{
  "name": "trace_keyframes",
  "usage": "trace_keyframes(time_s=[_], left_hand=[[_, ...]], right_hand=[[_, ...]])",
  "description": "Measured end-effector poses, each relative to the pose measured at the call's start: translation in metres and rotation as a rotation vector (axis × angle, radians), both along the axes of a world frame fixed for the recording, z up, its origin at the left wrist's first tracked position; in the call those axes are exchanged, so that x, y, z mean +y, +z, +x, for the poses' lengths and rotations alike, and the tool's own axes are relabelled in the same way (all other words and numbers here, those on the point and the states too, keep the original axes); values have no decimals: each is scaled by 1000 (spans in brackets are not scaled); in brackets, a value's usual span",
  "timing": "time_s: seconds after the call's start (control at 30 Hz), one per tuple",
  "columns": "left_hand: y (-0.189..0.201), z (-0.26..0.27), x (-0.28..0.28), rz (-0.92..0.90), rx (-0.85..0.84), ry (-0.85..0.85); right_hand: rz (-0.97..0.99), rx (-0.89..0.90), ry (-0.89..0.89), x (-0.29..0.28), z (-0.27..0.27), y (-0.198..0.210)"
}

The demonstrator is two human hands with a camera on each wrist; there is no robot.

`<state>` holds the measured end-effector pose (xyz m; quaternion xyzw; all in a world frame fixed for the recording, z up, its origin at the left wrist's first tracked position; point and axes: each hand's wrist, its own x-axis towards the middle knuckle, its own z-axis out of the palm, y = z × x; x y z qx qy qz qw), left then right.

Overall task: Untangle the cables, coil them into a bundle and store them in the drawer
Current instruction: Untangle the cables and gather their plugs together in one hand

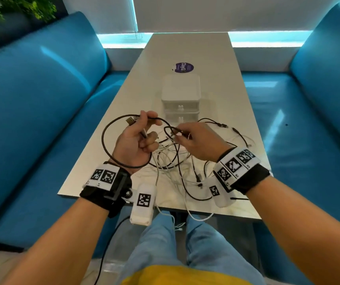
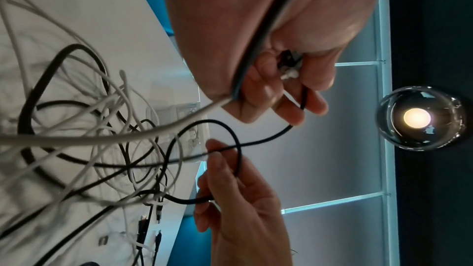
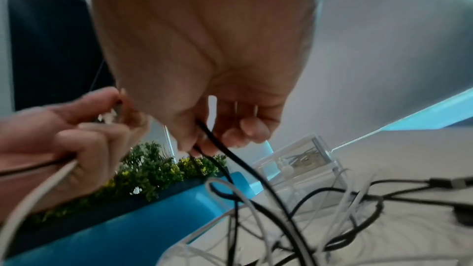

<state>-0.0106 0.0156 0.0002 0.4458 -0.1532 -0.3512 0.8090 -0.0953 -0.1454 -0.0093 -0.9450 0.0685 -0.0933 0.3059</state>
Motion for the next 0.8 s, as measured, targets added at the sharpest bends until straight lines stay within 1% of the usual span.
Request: trace_keyframes(time_s=[0.07,0.13,0.23,0.27,0.33,0.43,0.5,0.53,0.57,0.63,0.67,0.73,0.8], left_hand=[[-3,1,3,3,-36,-1],[-9,3,4,45,-112,7],[-19,-2,-4,243,-302,3],[-21,-6,-8,284,-353,6],[-21,-13,-16,318,-411,76],[-19,-21,-27,298,-445,204],[-17,-24,-30,329,-428,250],[-17,-21,-29,338,-384,280],[-18,-15,-26,337,-312,318],[-21,1,-14,286,-154,398],[-22,9,-6,251,-105,428],[-25,21,12,217,-63,478],[-29,30,28,221,-47,536]], right_hand=[[70,-14,-17,-5,0,-1],[151,-8,-38,-6,-2,3],[263,-26,-27,-5,-3,8],[285,-24,-11,-5,-3,10],[294,-12,5,-6,-2,11],[298,-14,29,-8,-2,12],[345,-14,67,-10,-5,13],[375,-22,60,-12,-7,13],[409,-33,15,-17,-10,11],[469,-54,-149,-35,-17,0],[495,-55,-240,-47,-21,-8],[503,-12,-431,-72,-31,-26],[432,97,-571,-95,-42,-42]])
